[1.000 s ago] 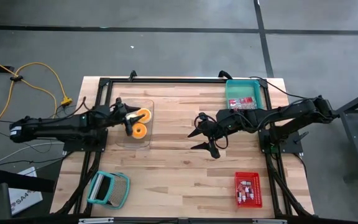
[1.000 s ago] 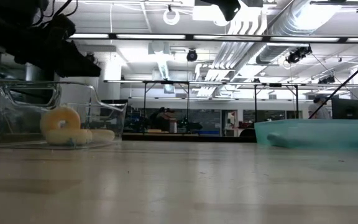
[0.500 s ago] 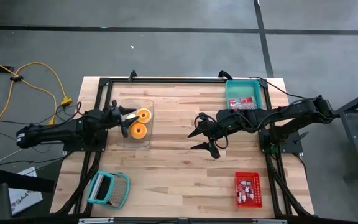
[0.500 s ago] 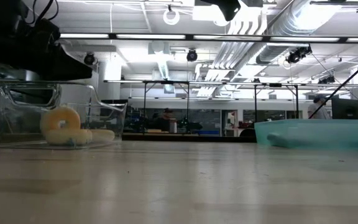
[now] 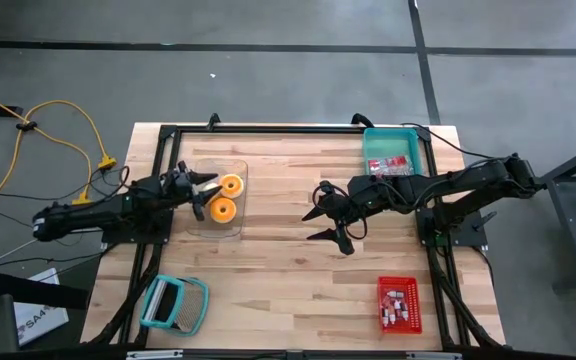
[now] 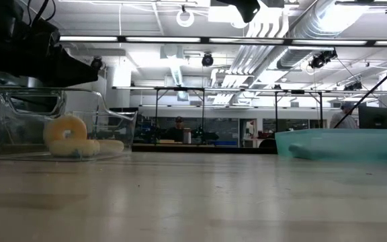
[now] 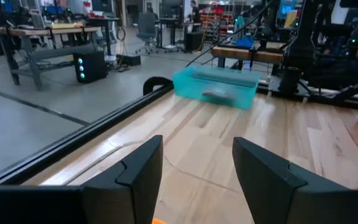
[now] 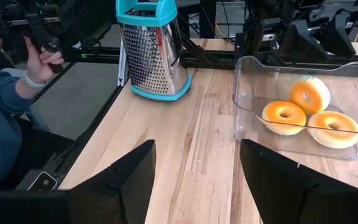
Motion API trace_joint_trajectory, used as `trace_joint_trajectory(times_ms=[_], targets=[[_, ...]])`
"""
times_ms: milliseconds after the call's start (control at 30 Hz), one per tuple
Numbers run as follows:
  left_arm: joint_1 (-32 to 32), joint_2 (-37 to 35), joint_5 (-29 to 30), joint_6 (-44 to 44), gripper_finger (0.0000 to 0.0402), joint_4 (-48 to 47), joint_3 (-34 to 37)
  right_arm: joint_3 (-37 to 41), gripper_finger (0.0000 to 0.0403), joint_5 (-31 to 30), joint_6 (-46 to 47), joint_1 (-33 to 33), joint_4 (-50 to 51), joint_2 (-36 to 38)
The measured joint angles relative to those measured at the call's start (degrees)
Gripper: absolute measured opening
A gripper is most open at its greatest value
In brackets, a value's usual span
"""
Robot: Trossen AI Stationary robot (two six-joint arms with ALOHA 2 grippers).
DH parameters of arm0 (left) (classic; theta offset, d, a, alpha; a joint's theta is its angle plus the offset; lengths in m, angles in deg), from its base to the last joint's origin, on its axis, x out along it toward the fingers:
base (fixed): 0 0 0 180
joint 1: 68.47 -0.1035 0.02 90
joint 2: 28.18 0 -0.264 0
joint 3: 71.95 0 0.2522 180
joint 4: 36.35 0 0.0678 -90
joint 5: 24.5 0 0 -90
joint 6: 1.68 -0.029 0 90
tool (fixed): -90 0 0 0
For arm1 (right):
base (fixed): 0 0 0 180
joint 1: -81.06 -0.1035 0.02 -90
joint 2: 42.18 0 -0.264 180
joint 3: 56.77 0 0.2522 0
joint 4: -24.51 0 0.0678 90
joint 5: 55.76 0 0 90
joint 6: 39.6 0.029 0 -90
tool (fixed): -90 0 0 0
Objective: Pick & Place Food Item
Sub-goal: Return to Home Position
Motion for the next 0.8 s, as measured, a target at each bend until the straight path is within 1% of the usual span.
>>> trace_joint_trajectory(times_ms=[233, 667, 800], targets=[[0.00, -2.02, -0.05, 0.55, 0.0187, -0.02, 0.42, 0.00, 0.0223, 0.00, 0.00, 0.00, 0.00, 0.00], [0.00, -2.06, -1.37, 2.52, 0.0187, -1.71, 0.55, 0.00, 0.0223, 0.00, 0.00, 0.00, 0.00, 0.00], [0.00, -1.96, -3.40, 2.34, 0.0187, -2.20, 0.55, 0.00, 0.0223, 0.00, 0.00, 0.00, 0.00, 0.00]])
